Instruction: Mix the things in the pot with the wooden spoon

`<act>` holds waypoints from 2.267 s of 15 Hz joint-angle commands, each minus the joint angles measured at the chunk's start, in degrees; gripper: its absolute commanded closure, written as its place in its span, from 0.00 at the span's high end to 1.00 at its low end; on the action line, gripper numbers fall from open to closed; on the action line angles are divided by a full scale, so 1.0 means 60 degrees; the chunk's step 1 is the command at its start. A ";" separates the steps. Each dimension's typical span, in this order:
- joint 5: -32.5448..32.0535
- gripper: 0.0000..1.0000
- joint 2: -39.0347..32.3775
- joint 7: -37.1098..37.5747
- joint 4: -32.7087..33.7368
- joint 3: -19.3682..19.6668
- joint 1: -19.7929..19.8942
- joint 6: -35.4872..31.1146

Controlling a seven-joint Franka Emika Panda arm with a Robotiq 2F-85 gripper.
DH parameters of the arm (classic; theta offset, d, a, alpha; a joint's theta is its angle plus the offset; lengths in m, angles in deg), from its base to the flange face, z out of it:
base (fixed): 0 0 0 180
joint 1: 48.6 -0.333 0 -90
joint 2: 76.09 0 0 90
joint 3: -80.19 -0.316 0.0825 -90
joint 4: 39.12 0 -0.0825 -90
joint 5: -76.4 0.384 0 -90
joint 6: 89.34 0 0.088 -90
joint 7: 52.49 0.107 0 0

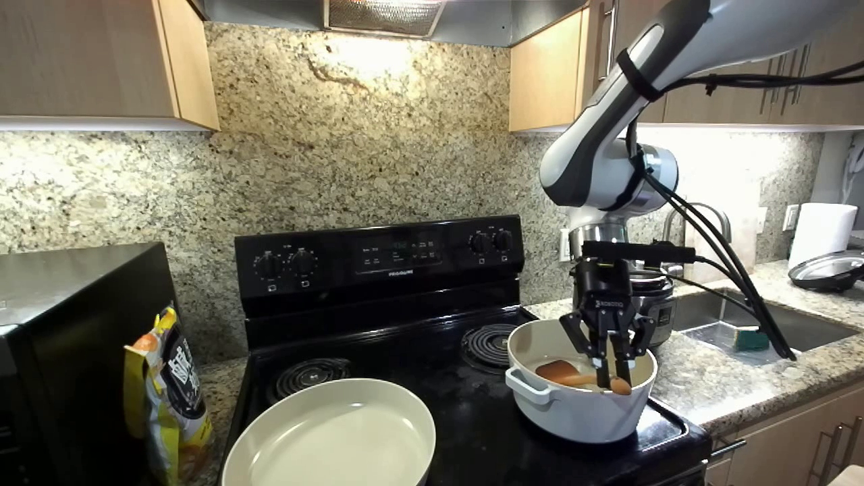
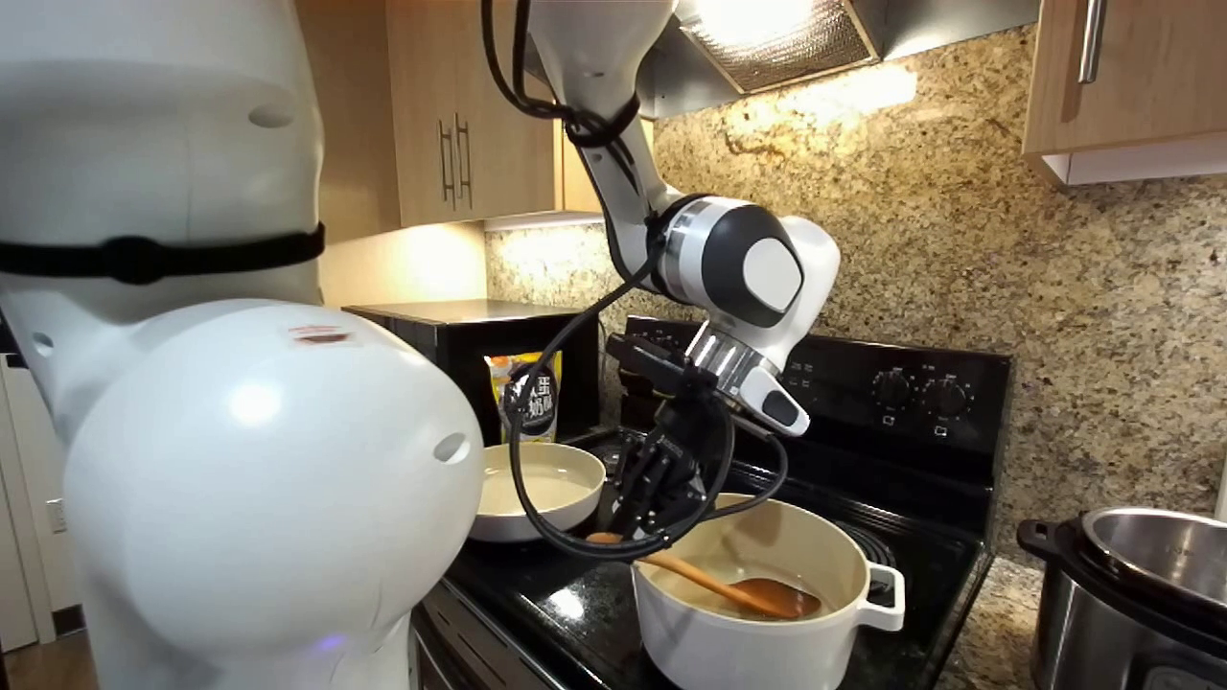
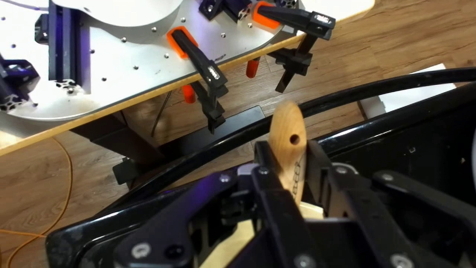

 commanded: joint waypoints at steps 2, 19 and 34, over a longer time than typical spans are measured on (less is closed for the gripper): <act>-0.1049 0.07 0.0543 -0.0314 0.0349 0.0231 0.0446 0.0470; -0.2389 0.07 -0.0124 -0.3432 0.1954 -0.0012 -0.0084 0.3402; -0.2370 0.07 -0.1303 -0.2937 0.2918 0.0185 0.0108 0.2857</act>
